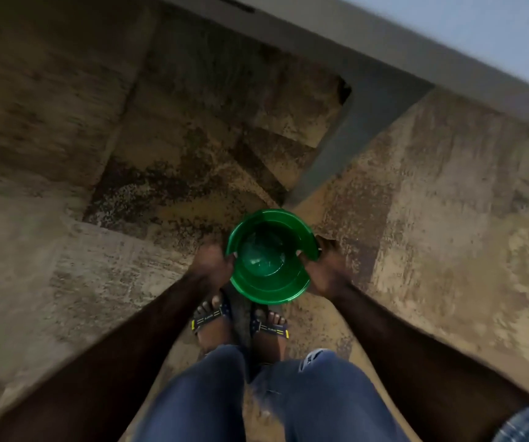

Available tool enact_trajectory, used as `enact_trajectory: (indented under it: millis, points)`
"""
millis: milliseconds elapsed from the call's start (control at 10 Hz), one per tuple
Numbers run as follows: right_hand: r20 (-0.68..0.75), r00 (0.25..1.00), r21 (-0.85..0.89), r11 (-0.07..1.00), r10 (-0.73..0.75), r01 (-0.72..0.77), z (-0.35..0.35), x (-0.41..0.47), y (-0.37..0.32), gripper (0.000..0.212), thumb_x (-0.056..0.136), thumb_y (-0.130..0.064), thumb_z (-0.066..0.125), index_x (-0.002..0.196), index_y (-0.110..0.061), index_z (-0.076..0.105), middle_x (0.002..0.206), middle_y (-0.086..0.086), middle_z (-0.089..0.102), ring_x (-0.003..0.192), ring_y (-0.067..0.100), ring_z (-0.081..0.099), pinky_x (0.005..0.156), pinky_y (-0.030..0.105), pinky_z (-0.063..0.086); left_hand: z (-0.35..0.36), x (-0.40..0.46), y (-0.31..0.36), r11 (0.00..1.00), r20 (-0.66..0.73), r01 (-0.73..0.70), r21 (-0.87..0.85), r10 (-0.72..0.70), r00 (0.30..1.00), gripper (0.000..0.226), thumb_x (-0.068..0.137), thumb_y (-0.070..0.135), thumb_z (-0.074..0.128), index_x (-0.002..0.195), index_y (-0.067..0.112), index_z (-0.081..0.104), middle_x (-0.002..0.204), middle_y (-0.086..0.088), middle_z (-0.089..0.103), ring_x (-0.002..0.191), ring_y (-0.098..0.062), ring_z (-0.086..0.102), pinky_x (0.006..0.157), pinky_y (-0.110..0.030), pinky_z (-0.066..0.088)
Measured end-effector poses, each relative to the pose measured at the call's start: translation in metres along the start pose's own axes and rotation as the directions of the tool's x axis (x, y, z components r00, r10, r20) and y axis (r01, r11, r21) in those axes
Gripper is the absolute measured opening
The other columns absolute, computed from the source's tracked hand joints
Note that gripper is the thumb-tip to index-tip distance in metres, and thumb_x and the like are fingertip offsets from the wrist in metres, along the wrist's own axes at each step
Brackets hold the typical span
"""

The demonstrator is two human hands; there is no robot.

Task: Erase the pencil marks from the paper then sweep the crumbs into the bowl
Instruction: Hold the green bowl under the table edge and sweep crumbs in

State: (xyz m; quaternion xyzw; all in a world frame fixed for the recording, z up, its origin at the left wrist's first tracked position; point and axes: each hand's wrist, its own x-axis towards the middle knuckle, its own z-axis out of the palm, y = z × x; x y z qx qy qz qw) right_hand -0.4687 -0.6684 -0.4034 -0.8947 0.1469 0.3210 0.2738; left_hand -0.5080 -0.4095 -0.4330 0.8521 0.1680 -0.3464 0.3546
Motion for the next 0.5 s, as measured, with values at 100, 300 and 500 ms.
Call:
enact_trajectory:
  millis: [100,300,500]
  points:
    - [0.021,1.000,-0.028,1.000,-0.011,0.012,0.010,0.010,0.009,0.054,0.097,-0.037,0.078,0.144,-0.016,0.062,0.148,0.015,0.048,0.132,0.033,0.056,0.113,0.032,0.043,0.012,0.012,-0.011,0.999,0.013,-0.011,-0.039,0.012,1.000,0.038,0.108,0.028,0.063,0.140,0.008,0.065,0.126,-0.016,0.076,0.113,-0.033,0.074,0.093,-0.041,0.061]
    - [0.051,0.998,-0.014,0.999,-0.029,0.030,0.025,0.024,0.021,0.052,0.098,-0.038,0.075,0.144,-0.020,0.060,0.149,0.012,0.048,0.129,0.031,0.057,0.107,0.033,0.048,0.029,0.025,-0.027,0.999,-0.042,-0.032,-0.019,0.031,0.999,0.035,0.105,0.030,0.068,0.135,0.011,0.069,0.116,-0.013,0.079,0.091,-0.025,0.072,0.074,-0.024,0.045]
    - [-0.005,1.000,0.086,0.996,-0.015,0.016,0.031,0.025,0.026,0.067,0.097,-0.040,0.078,0.154,-0.019,0.050,0.152,0.010,0.046,0.131,0.031,0.057,0.100,0.026,0.043,0.034,0.026,-0.028,0.999,-0.075,-0.053,0.009,0.054,0.996,0.043,0.107,0.032,0.065,0.142,0.008,0.064,0.120,-0.017,0.075,0.107,-0.036,0.073,0.079,-0.028,0.047]
